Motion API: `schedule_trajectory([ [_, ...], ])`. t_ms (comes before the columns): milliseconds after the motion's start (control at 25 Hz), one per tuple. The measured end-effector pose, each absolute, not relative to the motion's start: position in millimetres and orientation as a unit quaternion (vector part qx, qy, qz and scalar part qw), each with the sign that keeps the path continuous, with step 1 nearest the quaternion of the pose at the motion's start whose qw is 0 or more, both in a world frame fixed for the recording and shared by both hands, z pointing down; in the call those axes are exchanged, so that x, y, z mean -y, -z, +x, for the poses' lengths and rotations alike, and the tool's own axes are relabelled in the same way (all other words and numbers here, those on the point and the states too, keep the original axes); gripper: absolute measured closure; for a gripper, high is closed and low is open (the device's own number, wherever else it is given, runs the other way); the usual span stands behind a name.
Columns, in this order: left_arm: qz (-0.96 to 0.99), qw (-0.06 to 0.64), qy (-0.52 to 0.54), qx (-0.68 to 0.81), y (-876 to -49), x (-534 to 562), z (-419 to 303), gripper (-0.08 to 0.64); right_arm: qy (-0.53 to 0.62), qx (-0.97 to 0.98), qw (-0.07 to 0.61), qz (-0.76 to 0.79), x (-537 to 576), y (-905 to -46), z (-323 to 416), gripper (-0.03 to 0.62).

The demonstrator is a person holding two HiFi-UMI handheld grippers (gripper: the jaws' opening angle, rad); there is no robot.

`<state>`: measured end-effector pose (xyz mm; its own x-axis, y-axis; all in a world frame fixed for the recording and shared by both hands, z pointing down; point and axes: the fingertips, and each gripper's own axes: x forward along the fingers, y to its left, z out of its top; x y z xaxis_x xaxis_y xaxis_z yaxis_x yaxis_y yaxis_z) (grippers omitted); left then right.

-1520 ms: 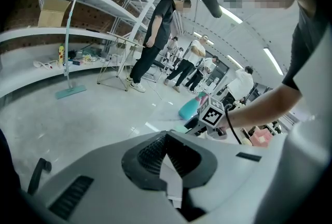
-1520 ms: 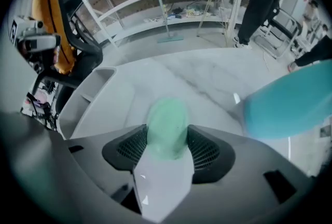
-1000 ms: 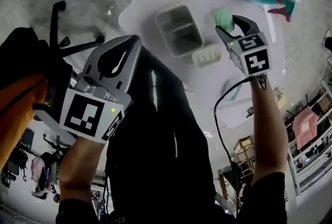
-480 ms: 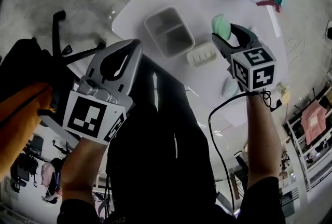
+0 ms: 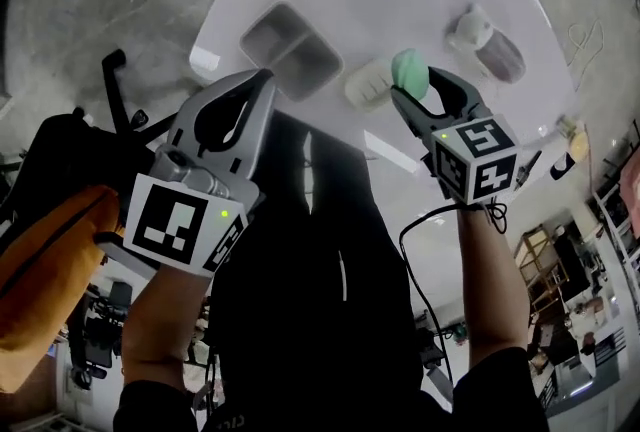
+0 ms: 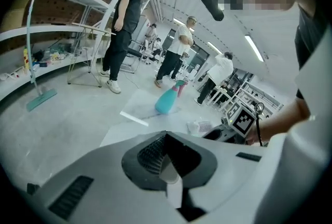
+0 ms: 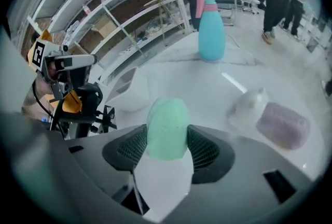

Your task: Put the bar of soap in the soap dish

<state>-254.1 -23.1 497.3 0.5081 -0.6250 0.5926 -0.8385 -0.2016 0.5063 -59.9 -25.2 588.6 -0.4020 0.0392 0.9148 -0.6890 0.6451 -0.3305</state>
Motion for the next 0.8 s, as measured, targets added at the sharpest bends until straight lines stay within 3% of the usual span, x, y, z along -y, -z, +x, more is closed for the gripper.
schedule_trajectory([
  [360,0.802,0.397,-0.157,0.418,-493.5,36.1,-214.9,0.551,-0.462,0.716,0.437,0.289,-49.9,-590.3,-52.5,0.333],
  [800,0.822,0.396,-0.185,0.365,-490.9,31.4,-185.0,0.551,-0.566,0.623,0.306,0.444,-35.8,-604.6,-46.2,0.333],
])
